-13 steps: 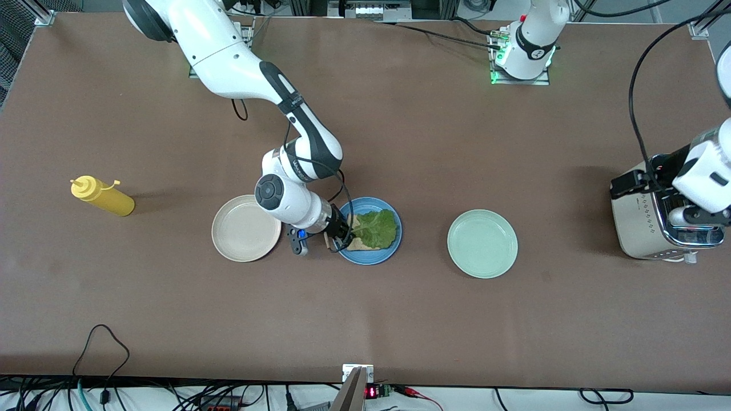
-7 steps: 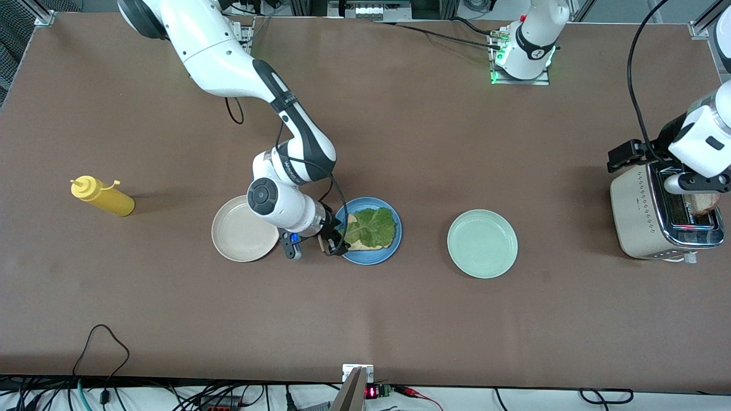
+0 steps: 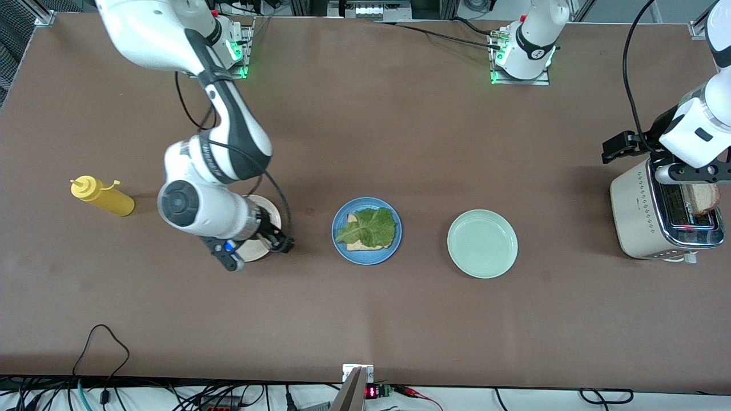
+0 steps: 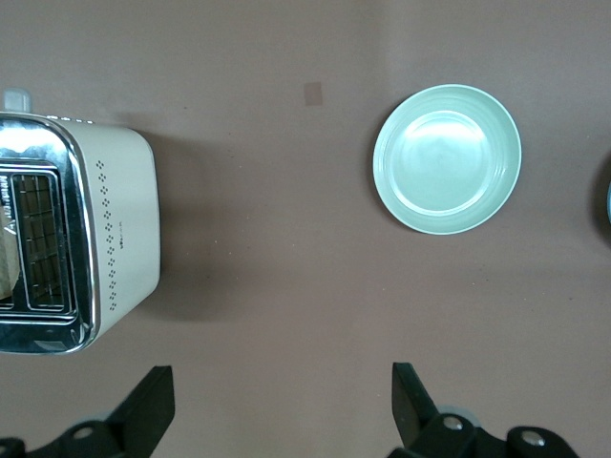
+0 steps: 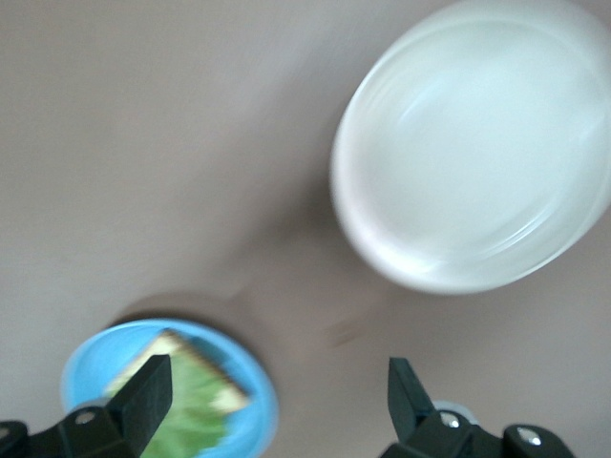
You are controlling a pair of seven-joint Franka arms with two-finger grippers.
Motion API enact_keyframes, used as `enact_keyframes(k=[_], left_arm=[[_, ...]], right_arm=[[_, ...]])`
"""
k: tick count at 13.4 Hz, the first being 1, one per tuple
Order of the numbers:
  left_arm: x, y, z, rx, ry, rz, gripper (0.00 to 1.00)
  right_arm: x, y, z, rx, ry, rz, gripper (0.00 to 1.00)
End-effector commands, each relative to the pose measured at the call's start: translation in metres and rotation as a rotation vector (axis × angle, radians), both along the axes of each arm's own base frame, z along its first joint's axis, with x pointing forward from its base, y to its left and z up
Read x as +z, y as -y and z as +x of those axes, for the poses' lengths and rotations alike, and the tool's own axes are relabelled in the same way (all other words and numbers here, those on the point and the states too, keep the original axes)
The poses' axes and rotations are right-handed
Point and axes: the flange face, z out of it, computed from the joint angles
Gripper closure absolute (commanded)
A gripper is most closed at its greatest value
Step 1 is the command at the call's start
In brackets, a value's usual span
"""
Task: Make sandwich in blue plate with both arms
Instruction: 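Release the lettuce and move the right gripper toward the yellow mustard bottle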
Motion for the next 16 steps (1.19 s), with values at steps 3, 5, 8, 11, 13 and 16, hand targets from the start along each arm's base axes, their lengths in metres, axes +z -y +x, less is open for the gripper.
enact_keyframes(k=[3, 5, 8, 11, 13, 16], left_arm=[[-0.013, 0.005, 0.001, -0.001, -0.007, -0.003, 0.00], [-0.014, 0.000, 0.000, 0.007, -0.015, -0.003, 0.00], [-0.014, -0.001, 0.002, 0.009, -0.009, -0.003, 0.00], [-0.020, -0.014, 0.007, 0.018, 0.000, -0.005, 0.00], [-0.020, -0.014, 0.007, 0.016, 0.002, -0.007, 0.00], [-0.017, -0.011, 0.008, 0.020, 0.010, -0.009, 0.00]], right_arm=[[0.043, 0.092, -0.007, 0.277, -0.053, -0.017, 0.00], [0.062, 0.141, -0.015, 0.370, -0.053, 0.005, 0.00], [0.081, 0.219, -0.022, 0.520, -0.052, 0.068, 0.00], [0.096, 0.286, -0.033, 0.649, -0.049, 0.130, 0.00], [0.096, 0.324, -0.039, 0.726, -0.047, 0.172, 0.00], [0.102, 0.360, -0.045, 0.809, -0.043, 0.167, 0.00]])
